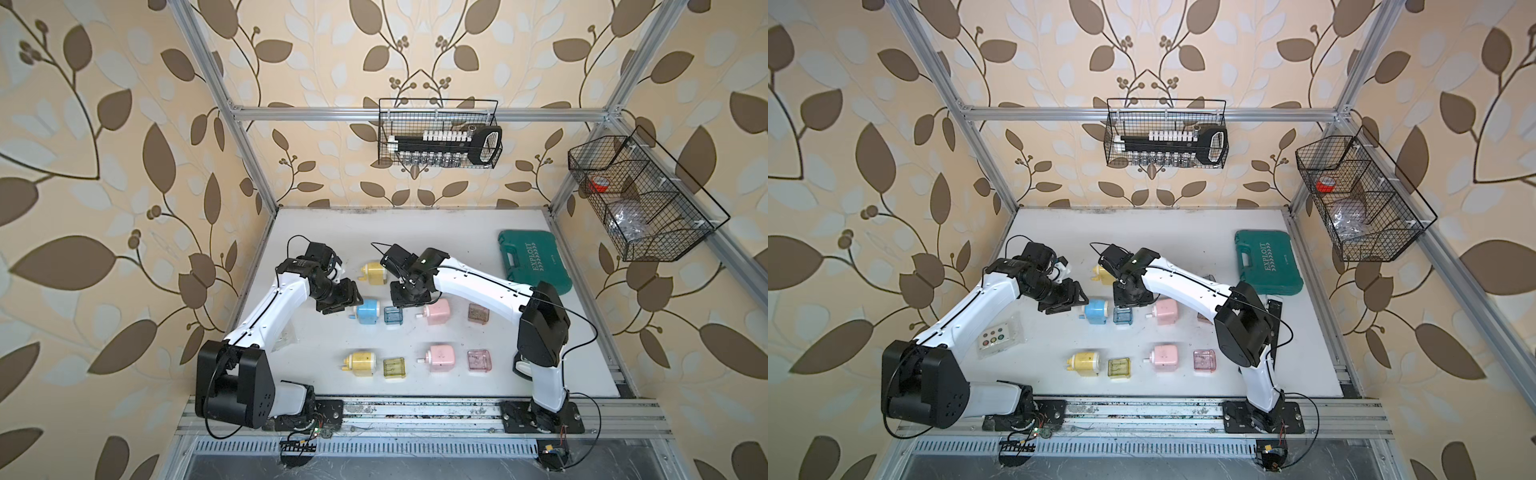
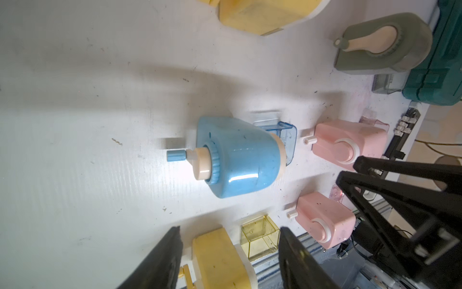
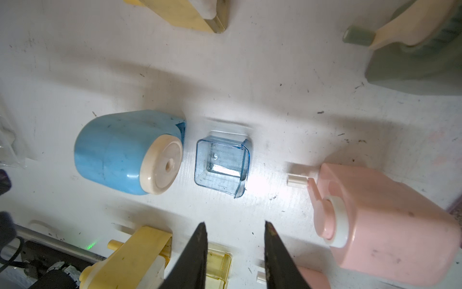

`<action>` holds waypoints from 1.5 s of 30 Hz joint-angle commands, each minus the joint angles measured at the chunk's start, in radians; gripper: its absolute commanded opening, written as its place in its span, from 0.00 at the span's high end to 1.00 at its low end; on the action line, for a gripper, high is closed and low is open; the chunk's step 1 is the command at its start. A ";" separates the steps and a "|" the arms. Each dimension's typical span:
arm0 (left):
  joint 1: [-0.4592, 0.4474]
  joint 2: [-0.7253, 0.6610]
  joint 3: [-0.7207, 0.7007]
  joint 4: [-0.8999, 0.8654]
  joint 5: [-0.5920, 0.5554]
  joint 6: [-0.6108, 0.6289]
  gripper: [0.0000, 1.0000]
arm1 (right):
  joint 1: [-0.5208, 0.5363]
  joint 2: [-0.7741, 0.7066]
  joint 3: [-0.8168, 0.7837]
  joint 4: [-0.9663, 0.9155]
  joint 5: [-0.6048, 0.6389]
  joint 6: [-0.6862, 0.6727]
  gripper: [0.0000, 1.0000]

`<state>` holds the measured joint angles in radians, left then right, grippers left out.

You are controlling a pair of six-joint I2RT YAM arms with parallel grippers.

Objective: Put the tray back into the pencil sharpener
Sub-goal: Pick up the container from the center of the board.

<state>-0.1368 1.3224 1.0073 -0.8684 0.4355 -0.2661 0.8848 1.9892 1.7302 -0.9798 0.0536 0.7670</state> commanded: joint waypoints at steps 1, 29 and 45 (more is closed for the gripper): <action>0.008 -0.048 -0.033 0.078 -0.011 -0.014 0.36 | 0.007 0.023 -0.038 0.008 0.024 0.022 0.66; 0.074 -0.092 -0.095 0.145 -0.014 -0.003 0.35 | 0.005 0.213 0.063 -0.009 0.005 0.029 0.73; 0.074 -0.060 -0.083 0.120 0.006 0.037 0.35 | -0.001 0.272 0.110 -0.040 0.021 0.041 0.90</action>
<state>-0.0704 1.2530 0.9131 -0.7322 0.4198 -0.2607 0.8879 2.2345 1.8038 -0.9916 0.0540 0.7982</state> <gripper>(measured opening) 0.648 0.111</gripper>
